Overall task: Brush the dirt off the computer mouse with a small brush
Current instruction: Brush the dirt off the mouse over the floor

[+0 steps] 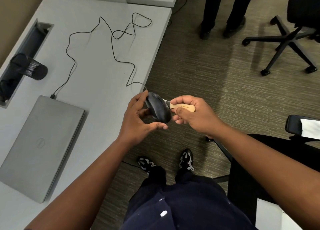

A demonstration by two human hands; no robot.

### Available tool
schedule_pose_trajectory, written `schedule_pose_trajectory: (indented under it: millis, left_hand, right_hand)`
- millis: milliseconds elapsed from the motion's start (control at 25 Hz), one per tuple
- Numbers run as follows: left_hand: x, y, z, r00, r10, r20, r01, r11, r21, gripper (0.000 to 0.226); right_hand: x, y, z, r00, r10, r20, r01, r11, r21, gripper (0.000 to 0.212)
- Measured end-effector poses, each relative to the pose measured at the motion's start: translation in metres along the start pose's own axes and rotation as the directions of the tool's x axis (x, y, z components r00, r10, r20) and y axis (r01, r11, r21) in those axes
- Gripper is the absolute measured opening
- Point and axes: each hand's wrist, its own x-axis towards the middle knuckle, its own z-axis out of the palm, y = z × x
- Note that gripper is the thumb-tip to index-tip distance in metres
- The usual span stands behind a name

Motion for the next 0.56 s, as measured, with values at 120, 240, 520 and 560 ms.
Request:
schedule_pose_trajectory:
  millis: [120, 240, 520, 560]
  left_hand:
    - [-0.0001, 0.0021, -0.0001, 1.0, -0.004, 0.005, 0.004, 1.0, -0.012, 0.127]
    - [-0.0009, 0.0046, -0.0008, 1.0, -0.004, -0.011, 0.004, 1.0, -0.024, 0.127]
    - [0.0001, 0.0024, -0.0013, 1.0, -0.003, 0.0, 0.003, 1.0, 0.02, 0.128]
    - [0.0002, 0.002, -0.0014, 1.0, -0.009, 0.013, 0.009, 1.0, 0.02, 0.129]
  right_hand:
    - [0.0001, 0.0005, -0.0006, 1.0, 0.0, -0.007, 0.0, 1.0, 0.009, 0.018]
    - [-0.0002, 0.0006, -0.0019, 1.0, -0.009, -0.024, 0.009, 1.0, 0.016, 0.017]
    - [-0.002, 0.0008, -0.0004, 0.999, -0.011, -0.035, 0.013, 0.998, 0.063, 0.017]
    - [-0.0016, 0.0013, -0.0001, 0.999, -0.013, -0.038, 0.016, 0.998, 0.061, 0.017]
